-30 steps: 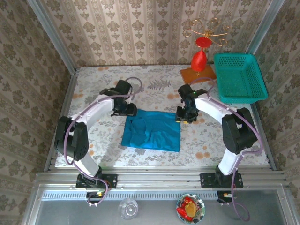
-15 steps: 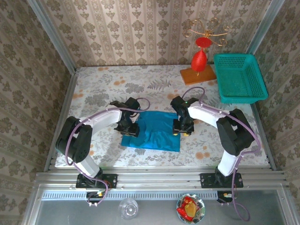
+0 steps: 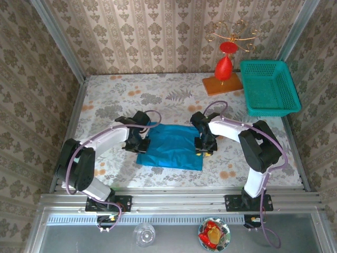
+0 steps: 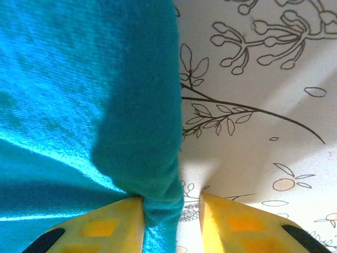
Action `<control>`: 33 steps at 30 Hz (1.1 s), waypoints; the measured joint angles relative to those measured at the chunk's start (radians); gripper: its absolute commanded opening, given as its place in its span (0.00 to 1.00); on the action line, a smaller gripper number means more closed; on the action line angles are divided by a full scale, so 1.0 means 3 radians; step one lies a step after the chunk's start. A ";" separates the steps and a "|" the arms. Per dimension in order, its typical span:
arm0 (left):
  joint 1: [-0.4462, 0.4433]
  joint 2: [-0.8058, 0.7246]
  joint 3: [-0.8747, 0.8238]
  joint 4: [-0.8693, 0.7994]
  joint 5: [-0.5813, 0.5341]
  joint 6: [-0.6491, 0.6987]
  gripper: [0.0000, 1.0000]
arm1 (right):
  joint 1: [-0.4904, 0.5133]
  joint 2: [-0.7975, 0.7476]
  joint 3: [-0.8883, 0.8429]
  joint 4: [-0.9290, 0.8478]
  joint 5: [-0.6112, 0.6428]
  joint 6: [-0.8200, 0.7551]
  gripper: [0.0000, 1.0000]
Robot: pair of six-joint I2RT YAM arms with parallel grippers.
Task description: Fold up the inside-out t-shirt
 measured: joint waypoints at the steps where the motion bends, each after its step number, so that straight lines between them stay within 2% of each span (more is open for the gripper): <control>1: 0.0045 -0.0017 -0.0043 0.0028 -0.0027 -0.0008 0.00 | 0.0000 0.0000 -0.0004 0.0005 -0.0001 0.0000 0.33; 6: 0.0174 0.0111 -0.0215 0.0231 -0.0024 -0.0036 0.00 | 0.0003 0.0000 -0.0010 0.0022 -0.0004 0.0000 0.34; 9: 0.0174 0.0267 -0.0230 0.0324 -0.0006 -0.0050 0.05 | 0.0003 -0.0005 -0.0010 0.0019 -0.0003 0.0000 0.39; 12: 0.0173 0.0221 -0.0251 0.0356 -0.0004 -0.0080 0.18 | 0.0003 -0.0055 -0.0034 0.0008 0.0008 0.0004 0.42; 15: 0.0177 0.0025 -0.0318 0.0374 0.0003 -0.0156 0.27 | 0.0003 -0.0192 -0.0090 -0.0015 0.0008 0.0025 0.43; 20: 0.0201 -0.0619 -0.0373 0.0375 0.0167 -0.0306 0.31 | 0.0057 -0.0652 -0.0254 -0.0038 -0.0038 0.0135 0.43; 24: 0.0192 -0.0947 -0.0607 0.0426 0.0371 -0.0502 0.33 | 0.0174 -0.0909 -0.0449 -0.0017 -0.0170 0.0257 0.43; 33: 0.0102 -0.1289 -0.1240 0.0552 0.0706 -0.0938 0.36 | 0.0407 -0.0820 -0.0699 0.0165 -0.0399 0.0439 0.43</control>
